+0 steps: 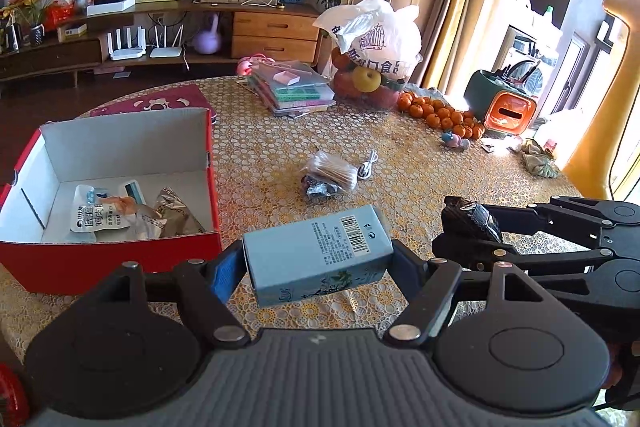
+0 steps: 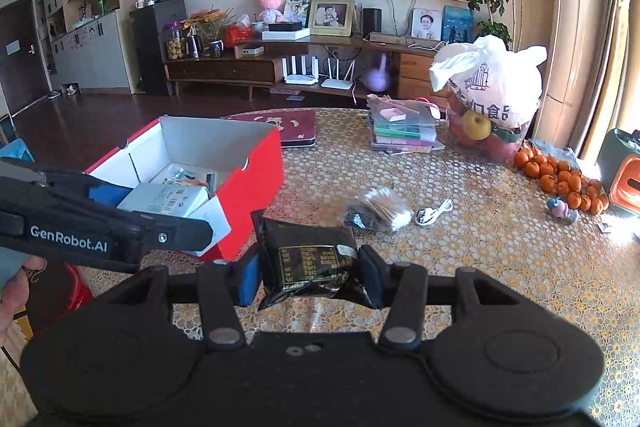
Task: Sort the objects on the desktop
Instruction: 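Carry the light blue carton with the left tool while the right tool carries the black packet to the box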
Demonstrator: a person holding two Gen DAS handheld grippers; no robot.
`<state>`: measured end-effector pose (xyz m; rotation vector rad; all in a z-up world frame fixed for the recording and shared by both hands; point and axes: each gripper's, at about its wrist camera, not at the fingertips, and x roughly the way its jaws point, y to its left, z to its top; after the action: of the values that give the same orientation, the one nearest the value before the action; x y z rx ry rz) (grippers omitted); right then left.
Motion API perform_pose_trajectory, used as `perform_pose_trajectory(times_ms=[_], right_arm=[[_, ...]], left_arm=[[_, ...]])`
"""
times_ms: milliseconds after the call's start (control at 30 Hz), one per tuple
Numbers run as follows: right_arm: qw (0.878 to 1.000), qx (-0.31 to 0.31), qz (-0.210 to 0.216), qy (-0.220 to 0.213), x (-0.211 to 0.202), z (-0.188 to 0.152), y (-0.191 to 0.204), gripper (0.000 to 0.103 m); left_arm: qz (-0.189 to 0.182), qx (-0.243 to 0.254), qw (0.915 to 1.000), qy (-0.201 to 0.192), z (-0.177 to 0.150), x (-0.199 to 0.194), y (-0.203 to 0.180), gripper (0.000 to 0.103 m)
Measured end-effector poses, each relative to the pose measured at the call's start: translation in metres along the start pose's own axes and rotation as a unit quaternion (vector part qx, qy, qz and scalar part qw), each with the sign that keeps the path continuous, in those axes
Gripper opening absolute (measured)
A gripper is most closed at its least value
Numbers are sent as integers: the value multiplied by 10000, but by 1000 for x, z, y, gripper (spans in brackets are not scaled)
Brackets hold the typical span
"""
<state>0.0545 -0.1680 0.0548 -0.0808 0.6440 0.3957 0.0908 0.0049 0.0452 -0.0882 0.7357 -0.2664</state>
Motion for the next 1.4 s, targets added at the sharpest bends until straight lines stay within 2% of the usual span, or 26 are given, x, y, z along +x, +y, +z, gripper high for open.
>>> perform_pose_trajectory(times_ms=[133, 633, 1033, 1400], right_arm=[[9998, -28, 191, -27, 2, 8, 16, 50], [9978, -461, 477, -33, 28, 32, 74, 50], [9951, -737, 653, 34, 60, 55, 105, 50], [9932, -852, 785, 140, 96, 76, 117, 50]], left_arm=[[69, -43, 10000, -48, -1, -12, 16, 75], [361, -220, 9990, -118, -4, -35, 77, 75], [725, -454, 9962, -149, 4, -35, 128, 75], [1062, -590, 9925, -139, 20, -20, 167, 75]])
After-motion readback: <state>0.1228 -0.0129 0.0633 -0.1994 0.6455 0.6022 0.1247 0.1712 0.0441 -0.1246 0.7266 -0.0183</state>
